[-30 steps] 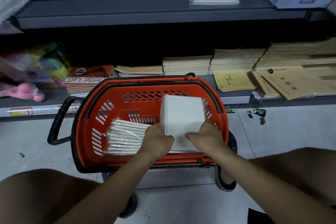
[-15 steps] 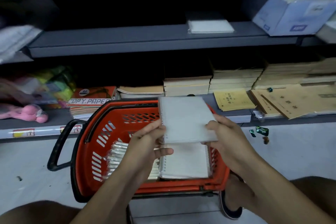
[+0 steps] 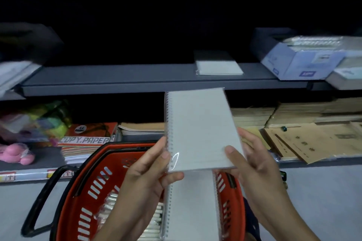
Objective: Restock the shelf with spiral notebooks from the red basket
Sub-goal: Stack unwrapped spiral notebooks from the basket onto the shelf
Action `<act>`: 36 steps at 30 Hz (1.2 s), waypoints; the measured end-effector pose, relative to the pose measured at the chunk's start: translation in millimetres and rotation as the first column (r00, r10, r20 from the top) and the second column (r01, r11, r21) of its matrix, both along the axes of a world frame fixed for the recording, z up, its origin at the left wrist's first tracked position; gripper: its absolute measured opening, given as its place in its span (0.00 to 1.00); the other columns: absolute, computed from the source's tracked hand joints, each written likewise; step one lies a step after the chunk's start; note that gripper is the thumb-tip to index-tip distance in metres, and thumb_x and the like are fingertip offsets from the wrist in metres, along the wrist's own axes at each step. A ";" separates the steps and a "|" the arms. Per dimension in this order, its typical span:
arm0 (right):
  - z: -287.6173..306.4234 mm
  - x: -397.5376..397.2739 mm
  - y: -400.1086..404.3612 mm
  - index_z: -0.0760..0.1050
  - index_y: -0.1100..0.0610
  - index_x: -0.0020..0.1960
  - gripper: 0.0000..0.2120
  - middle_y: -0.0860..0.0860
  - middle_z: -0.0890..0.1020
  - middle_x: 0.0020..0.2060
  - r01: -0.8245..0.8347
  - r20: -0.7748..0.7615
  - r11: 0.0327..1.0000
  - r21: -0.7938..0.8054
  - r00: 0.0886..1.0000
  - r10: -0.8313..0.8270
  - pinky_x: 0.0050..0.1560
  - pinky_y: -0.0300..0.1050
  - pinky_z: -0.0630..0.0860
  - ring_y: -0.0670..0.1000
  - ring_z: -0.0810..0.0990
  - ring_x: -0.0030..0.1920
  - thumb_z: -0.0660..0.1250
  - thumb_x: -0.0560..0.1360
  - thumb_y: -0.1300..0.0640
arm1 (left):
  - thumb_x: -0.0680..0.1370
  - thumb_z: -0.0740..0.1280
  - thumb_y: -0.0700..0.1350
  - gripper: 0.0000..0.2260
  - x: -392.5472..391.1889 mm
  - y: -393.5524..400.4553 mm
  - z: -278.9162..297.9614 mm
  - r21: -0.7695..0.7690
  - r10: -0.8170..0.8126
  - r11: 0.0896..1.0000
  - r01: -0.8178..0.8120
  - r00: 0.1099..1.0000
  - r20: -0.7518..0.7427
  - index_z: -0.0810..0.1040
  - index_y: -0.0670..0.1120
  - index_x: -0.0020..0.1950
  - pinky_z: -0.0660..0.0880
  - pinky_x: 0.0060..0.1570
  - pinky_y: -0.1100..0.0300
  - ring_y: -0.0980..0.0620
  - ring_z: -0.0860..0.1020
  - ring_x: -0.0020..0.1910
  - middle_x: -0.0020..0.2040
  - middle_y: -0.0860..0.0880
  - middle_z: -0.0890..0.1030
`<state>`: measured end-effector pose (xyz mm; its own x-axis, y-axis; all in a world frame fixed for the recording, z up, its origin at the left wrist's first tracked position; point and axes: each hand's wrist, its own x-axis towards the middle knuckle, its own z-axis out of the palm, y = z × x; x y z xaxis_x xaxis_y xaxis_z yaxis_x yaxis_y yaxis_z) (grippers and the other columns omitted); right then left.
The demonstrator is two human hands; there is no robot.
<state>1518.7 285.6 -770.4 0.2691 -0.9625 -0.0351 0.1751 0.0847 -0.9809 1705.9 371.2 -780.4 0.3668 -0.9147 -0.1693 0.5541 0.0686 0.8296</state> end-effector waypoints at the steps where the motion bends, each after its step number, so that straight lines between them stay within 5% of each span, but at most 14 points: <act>1: 6.0 -0.8 -3.1 0.74 0.46 0.67 0.20 0.48 0.86 0.56 0.002 -0.016 1.000 -0.020 1.000 -0.003 0.48 0.47 0.83 0.49 0.85 0.56 0.67 0.78 0.62 | 0.73 0.67 0.38 0.20 -1.0 -4.4 1.6 -0.001 0.006 1.000 -0.006 1.000 -0.002 0.79 0.46 0.65 0.82 0.38 0.61 0.49 0.84 0.53 0.60 0.46 0.85; 9: 56.0 -3.4 -104.1 0.79 0.49 0.62 0.14 0.48 0.86 0.52 0.087 -0.017 0.996 0.024 0.996 -0.087 0.45 0.44 0.80 0.49 0.86 0.49 0.68 0.79 0.62 | 0.73 0.69 0.38 0.22 9.2 -98.4 60.8 -0.092 -0.137 0.984 0.154 0.976 0.168 0.76 0.48 0.67 0.82 0.48 0.60 0.47 0.84 0.57 0.61 0.50 0.84; 12: 66.7 3.5 -153.9 0.75 0.55 0.68 0.18 0.51 0.85 0.54 0.120 -0.026 0.992 0.027 0.993 -0.119 0.46 0.43 0.78 0.50 0.84 0.51 0.68 0.79 0.61 | 0.72 0.71 0.38 0.21 12.5 -142.4 79.2 -0.111 -0.141 0.978 0.177 0.951 0.277 0.76 0.53 0.63 0.80 0.51 0.63 0.48 0.85 0.53 0.58 0.53 0.85; 15: 72.1 12.7 -199.3 0.73 0.57 0.72 0.23 0.49 0.85 0.56 0.105 -0.111 0.994 -0.020 0.988 -0.106 0.50 0.44 0.78 0.54 0.83 0.56 0.71 0.78 0.57 | 0.77 0.71 0.38 0.21 20.1 -187.4 86.2 -0.067 -0.071 0.992 0.105 0.919 0.388 0.75 0.48 0.69 0.79 0.56 0.58 0.51 0.81 0.43 0.50 0.48 0.86; 18: 72.7 25.7 -237.6 0.73 0.58 0.71 0.24 0.49 0.83 0.57 0.144 -0.216 0.986 -0.088 0.963 -0.160 0.48 0.41 0.76 0.49 0.81 0.48 0.71 0.78 0.53 | 0.76 0.73 0.42 0.20 29.2 -224.6 87.3 0.023 0.006 1.000 -0.022 0.843 0.538 0.77 0.46 0.68 0.79 0.53 0.63 0.55 0.81 0.39 0.50 0.49 0.86; 21: 65.5 35.2 -261.8 0.73 0.58 0.71 0.25 0.52 0.80 0.64 0.144 -0.442 0.962 -0.233 0.865 -0.237 0.63 0.45 0.73 0.53 0.79 0.62 0.69 0.78 0.48 | 0.77 0.72 0.43 0.19 26.7 -248.9 86.6 0.054 0.030 0.995 -0.085 0.759 0.651 0.77 0.44 0.68 0.78 0.45 0.69 0.57 0.82 0.39 0.53 0.49 0.85; 25: 54.4 31.7 -263.3 0.74 0.56 0.71 0.27 0.55 0.78 0.65 0.066 -0.595 0.951 -0.302 0.767 -0.242 0.63 0.46 0.71 0.54 0.78 0.62 0.68 0.77 0.42 | 0.77 0.72 0.46 0.19 22.3 -259.9 74.9 0.086 0.021 0.985 -0.152 0.591 0.806 0.77 0.45 0.68 0.80 0.54 0.61 0.52 0.84 0.48 0.56 0.50 0.84; 28: 48.2 18.4 -254.4 0.75 0.48 0.63 0.21 0.51 0.78 0.59 0.025 -0.581 0.955 -0.295 0.789 -0.200 0.56 0.44 0.76 0.48 0.80 0.55 0.74 0.73 0.45 | 0.77 0.73 0.43 0.16 25.2 -256.1 63.0 0.061 0.057 0.982 -0.176 0.595 0.802 0.81 0.47 0.65 0.81 0.44 0.66 0.58 0.81 0.34 0.45 0.54 0.85; 33: 42.8 7.6 -253.9 0.74 0.51 0.69 0.25 0.40 0.82 0.50 0.068 -0.519 0.935 -0.348 0.817 -0.252 0.49 0.38 0.71 0.45 0.74 0.43 0.75 0.74 0.57 | 0.75 0.75 0.43 0.15 28.3 -256.9 58.2 0.033 0.106 0.974 -0.224 0.580 0.807 0.82 0.48 0.61 0.75 0.32 0.74 0.64 0.77 0.27 0.31 0.53 0.82; 36: 44.9 16.7 -262.4 0.78 0.53 0.64 0.21 0.42 0.84 0.52 0.151 -0.449 0.934 -0.323 0.845 -0.292 0.47 0.34 0.71 0.45 0.79 0.49 0.76 0.73 0.59 | 0.76 0.74 0.43 0.14 26.2 -266.8 58.2 0.023 0.116 0.970 -0.242 0.540 0.834 0.83 0.47 0.61 0.68 0.25 0.75 0.64 0.72 0.21 0.29 0.52 0.79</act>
<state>1535.4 23.1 -725.5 0.0638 -0.9848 0.1613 -0.3431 -0.1735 -0.9231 1732.0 104.4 -722.2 0.5562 -0.8086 0.1918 -0.3861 -0.0471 0.9213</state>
